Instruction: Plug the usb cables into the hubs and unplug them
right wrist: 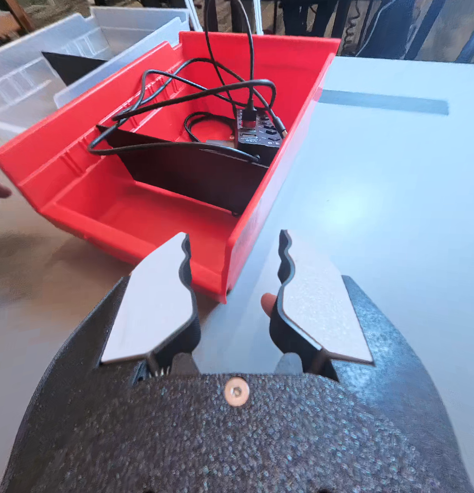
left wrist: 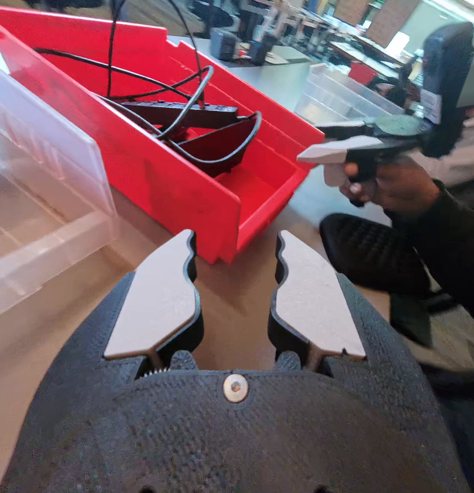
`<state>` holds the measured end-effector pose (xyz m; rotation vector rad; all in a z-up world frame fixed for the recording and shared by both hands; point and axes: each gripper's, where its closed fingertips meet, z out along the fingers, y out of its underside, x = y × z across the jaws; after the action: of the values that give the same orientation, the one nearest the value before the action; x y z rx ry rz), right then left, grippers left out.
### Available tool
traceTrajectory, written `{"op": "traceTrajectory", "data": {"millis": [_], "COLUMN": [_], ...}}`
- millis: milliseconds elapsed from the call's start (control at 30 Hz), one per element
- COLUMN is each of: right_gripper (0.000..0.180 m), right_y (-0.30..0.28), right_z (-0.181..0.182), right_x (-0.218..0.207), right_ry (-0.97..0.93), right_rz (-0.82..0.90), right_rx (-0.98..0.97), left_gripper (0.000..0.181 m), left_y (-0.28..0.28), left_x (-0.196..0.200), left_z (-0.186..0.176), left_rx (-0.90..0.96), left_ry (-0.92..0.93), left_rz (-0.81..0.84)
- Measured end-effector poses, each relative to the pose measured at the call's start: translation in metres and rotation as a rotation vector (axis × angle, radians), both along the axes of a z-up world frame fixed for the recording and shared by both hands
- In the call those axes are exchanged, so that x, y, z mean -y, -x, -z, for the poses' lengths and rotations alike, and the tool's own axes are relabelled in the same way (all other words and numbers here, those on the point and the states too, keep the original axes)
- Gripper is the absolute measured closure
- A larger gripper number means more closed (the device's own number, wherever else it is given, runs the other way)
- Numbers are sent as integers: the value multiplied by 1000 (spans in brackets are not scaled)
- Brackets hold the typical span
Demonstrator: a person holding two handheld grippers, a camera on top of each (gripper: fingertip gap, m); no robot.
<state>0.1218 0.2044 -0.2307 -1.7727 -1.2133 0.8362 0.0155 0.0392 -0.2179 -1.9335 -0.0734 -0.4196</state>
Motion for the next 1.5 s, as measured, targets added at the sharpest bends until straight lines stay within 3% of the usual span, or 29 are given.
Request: {"op": "traceTrajectory", "data": {"millis": [67,100,133,200,333,500,733,967,1133,1233,1367,1500], "right_gripper": [123,140,152,163,162,162,161,161,160,159,160,160], "right_y": [10,13,15,10,-7,-29,-1,100,193,241,283,298], "right_z": [9,12,11,8,-3,-39,-120,-163,-137,-104,-59,-25], "right_x": [-9,-8,-5,-11,-1,35,115,225,321,363,384,375], "right_ry": [-19,-19,-21,-126,-264,-326,-481,-507,-468,-390,-398,-414], "right_rz": [28,18,10,41,70,103,-27,-284,-513,-609,-669,-663], "right_rx": [11,14,2,29,49,-47,-208,-358,-340,-310,-264,-182], "left_gripper": [122,120,133,141,151,159,168,169,170,168,170,170], "left_y": [6,12,14,22,15,3,31,94,148,179,218,240], "left_x": [-27,-39,-48,-56,-54,-28,59,205,320,363,386,377], "left_z": [11,16,22,25,17,-20,-114,-163,-161,-146,-100,-62], "left_rx": [-96,-160,-210,-279,-315,-354,-448,-558,-634,-610,-640,-593], "left_ry": [20,29,45,52,34,-76,-251,-308,-268,-229,-137,-152], "left_rz": [-126,-175,-187,-249,-249,-263,-428,-719,-881,-933,-988,-984]}}
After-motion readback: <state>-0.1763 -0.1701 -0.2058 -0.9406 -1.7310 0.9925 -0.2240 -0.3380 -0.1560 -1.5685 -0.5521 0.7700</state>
